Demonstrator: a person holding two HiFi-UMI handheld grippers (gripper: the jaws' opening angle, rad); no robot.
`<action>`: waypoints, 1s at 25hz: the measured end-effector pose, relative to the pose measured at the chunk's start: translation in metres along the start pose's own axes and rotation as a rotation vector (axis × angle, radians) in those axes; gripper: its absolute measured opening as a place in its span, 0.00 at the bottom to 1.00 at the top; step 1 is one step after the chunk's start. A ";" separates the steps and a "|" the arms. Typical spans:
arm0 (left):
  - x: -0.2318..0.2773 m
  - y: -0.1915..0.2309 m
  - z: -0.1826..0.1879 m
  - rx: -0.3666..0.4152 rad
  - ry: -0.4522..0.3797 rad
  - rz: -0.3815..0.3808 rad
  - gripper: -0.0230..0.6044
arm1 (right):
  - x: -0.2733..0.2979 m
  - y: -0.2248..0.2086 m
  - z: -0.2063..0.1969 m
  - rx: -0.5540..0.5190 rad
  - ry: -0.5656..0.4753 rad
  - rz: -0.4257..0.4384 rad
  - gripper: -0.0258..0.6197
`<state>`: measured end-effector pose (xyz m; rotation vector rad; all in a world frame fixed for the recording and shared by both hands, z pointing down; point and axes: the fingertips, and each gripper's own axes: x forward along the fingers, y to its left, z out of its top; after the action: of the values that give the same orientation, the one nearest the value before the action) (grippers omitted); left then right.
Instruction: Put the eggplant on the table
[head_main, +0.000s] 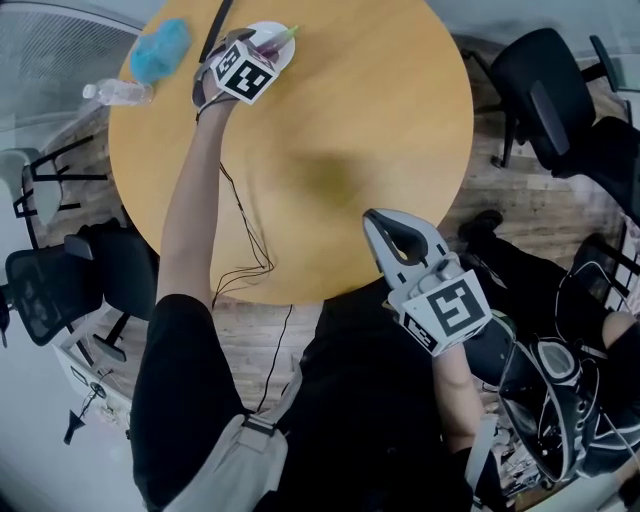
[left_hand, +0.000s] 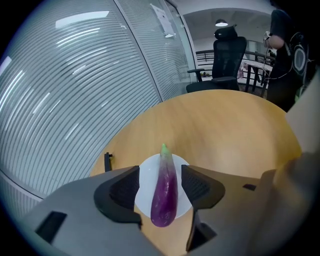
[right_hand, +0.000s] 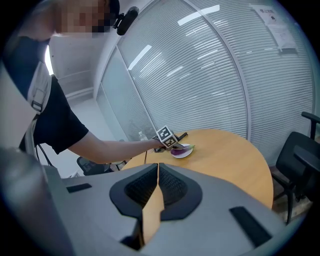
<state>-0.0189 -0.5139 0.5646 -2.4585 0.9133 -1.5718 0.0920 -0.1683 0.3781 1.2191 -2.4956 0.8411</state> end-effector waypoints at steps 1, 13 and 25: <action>-0.004 0.001 0.002 0.003 -0.006 0.007 0.47 | -0.001 0.001 0.000 0.001 -0.005 -0.002 0.07; -0.069 -0.036 0.026 0.046 -0.048 0.049 0.30 | -0.029 0.016 -0.001 0.000 -0.070 0.003 0.07; -0.136 -0.095 0.013 0.004 -0.069 0.040 0.11 | -0.073 0.051 -0.025 0.013 -0.126 -0.035 0.07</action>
<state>-0.0066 -0.3681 0.4855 -2.4593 0.9405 -1.4650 0.0969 -0.0815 0.3453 1.3556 -2.5614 0.7969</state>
